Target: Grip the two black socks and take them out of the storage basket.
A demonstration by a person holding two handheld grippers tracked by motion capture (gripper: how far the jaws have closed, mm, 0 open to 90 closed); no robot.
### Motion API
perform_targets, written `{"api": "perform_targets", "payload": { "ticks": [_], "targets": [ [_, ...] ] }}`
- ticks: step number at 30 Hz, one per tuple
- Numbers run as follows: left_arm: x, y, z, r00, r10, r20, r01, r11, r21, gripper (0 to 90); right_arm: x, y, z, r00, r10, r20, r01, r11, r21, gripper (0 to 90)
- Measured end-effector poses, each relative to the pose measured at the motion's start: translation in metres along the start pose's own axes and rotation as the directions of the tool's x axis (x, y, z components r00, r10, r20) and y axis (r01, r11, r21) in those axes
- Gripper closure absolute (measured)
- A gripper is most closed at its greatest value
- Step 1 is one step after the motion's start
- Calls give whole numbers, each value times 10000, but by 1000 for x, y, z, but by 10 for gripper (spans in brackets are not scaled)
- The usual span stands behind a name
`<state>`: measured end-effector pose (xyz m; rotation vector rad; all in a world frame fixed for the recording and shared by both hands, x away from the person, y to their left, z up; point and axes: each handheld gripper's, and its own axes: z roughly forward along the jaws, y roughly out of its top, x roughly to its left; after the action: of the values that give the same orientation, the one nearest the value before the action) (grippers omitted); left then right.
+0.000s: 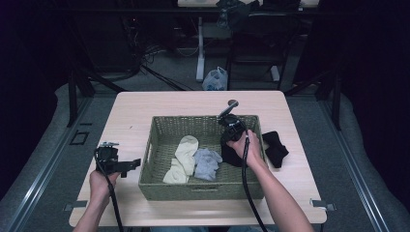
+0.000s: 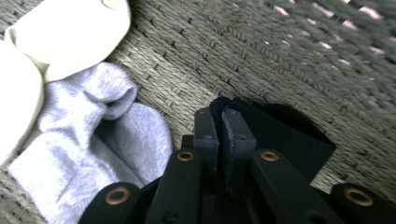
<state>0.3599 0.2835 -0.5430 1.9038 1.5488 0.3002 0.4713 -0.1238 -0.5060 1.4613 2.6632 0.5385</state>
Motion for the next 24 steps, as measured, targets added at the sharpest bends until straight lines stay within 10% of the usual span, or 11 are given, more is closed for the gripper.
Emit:
{"api": "perform_targets", "payload": {
  "ticks": [24],
  "targets": [
    [-1, 0, 1, 10000, -21, 20, 21, 10000, -44, 1, 7, -2, -95, 9966, -799, -178, 762, 9847, -1565, 871]
  ]
}}
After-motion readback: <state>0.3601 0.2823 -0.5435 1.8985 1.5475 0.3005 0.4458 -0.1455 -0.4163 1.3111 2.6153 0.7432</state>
